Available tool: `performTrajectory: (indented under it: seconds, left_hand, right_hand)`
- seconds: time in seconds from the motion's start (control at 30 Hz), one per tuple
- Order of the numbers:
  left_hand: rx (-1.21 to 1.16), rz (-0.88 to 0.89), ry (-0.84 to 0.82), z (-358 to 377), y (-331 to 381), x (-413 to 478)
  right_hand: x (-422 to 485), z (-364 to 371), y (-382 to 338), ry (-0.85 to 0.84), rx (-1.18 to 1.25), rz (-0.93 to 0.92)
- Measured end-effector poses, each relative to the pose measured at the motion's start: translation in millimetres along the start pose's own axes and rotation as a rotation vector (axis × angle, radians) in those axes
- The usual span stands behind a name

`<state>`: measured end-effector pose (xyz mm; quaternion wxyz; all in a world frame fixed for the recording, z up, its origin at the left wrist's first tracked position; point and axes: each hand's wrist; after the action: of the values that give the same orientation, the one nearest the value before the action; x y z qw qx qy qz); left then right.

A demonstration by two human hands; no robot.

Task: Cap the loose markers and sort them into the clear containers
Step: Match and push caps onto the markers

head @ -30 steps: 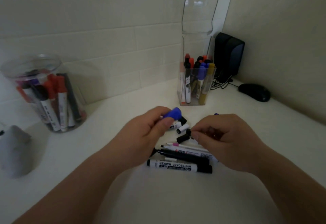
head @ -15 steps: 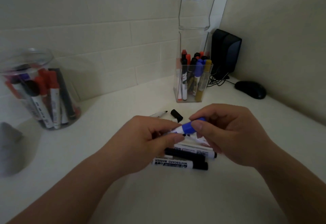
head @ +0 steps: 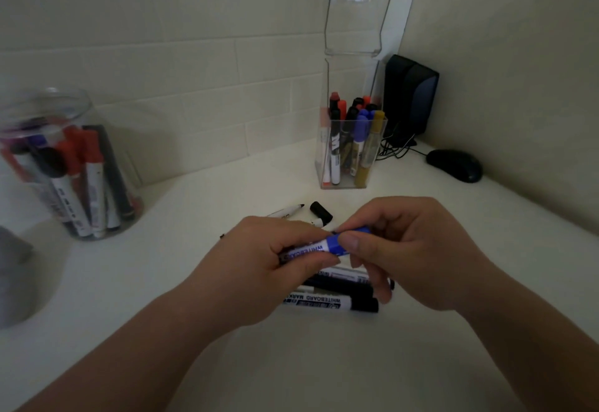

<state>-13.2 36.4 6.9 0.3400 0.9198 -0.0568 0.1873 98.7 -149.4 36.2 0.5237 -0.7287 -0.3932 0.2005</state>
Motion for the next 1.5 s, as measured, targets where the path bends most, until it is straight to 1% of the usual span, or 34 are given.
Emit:
performTrajectory:
  seconds: [0.1,0.23,0.27,0.3,0.37,0.4,0.43,0.47,0.53,0.57,0.6,0.7,0.83,0.97,1.03,1.13,1.17,1.2,1.27,1.37,1.5]
  left_hand:
    - [0.002,-0.047,-0.018,-0.5,-2.4,1.6]
    - [0.037,-0.058,-0.056,2.0,-3.1,3.0]
    - [0.049,-0.053,-0.049,1.5,-3.1,3.5]
    - [0.052,-0.057,-0.025,-0.6,-3.8,3.9]
    - [0.027,-0.103,0.070,-6.4,-7.7,4.1]
    - [0.015,-0.132,0.128,-9.2,-10.2,3.8]
    - [0.013,-0.152,0.177,-10.9,-12.4,3.6]
    - [0.012,-0.164,0.210,-10.9,-14.3,3.4]
    - [0.010,-0.182,0.231,-6.5,-16.2,3.8]
    - [0.011,-0.192,0.229,-3.6,-16.1,4.2]
    - [0.018,-0.196,0.232,-0.8,-15.7,4.5]
    - [0.036,-0.196,0.318,3.7,-13.7,4.9]
    - [-0.099,-0.218,0.553,-2.4,-17.4,4.7]
    - [-0.198,-0.202,0.667,-9.3,-20.0,5.1]
    - [-0.243,-0.201,0.687,-10.6,-21.6,5.4]
    - [-0.274,-0.214,0.694,-10.1,-27.6,5.2]
    - [-0.282,-0.213,0.690,-9.8,-28.3,5.2]
    - [-0.282,-0.208,0.683,-9.4,-28.4,5.3]
    - [-0.259,-0.190,0.675,-9.3,-26.3,5.7]
    - [-0.223,-0.193,0.692,-10.7,-24.5,5.6]
    - [-0.235,-0.217,0.725,-15.2,-24.4,5.5]
  right_hand:
    - [2.7,0.7,2.9,0.005,-0.002,0.027]
    - [2.3,-11.1,2.5,-0.024,-0.084,-0.006]
    - [2.4,-20.6,4.6,0.015,-0.103,-0.016]
    - [3.1,-33.0,7.9,0.096,-0.101,-0.026]
    - [5.0,-60.3,17.0,0.303,-0.051,-0.042]
    - [6.3,-71.7,22.1,0.382,-0.071,-0.031]
    - [7.9,-80.1,28.0,0.420,-0.141,0.004]
    - [9.9,-85.5,34.8,0.399,-0.262,0.065]
    - [13.0,-87.4,46.1,0.233,-0.571,0.216]
    - [14.5,-86.0,50.2,0.162,-0.682,0.266]
    - [15.9,-84.0,52.6,0.113,-0.724,0.292]
    - [19.3,-76.9,55.2,0.038,-0.726,0.337]
    - [22.3,-68.1,56.2,0.000,-0.756,0.326]
    - [23.4,-69.5,58.8,-0.005,-0.735,0.346]
    - [24.3,-69.3,59.2,0.062,-0.680,0.338]
    - [28.5,-66.5,62.3,0.273,-0.646,0.278]
    - [30.9,-64.9,63.9,0.326,-0.636,0.247]
    - [32.7,-62.6,64.6,0.344,-0.620,0.235]
    - [37.8,-57.4,67.4,0.296,-0.606,0.276]
    - [45.9,-50.6,73.3,0.208,-0.683,0.344]
    - [51.6,-47.7,78.8,0.193,-0.724,0.353]
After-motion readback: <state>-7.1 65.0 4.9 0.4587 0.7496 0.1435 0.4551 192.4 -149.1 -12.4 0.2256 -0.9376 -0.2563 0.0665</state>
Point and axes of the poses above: each hand's wrist, its own x-axis towards the middle knuckle, its own z-axis out of the palm, y = z × x, and after that the axes turned 2 degrees about z, right-handed
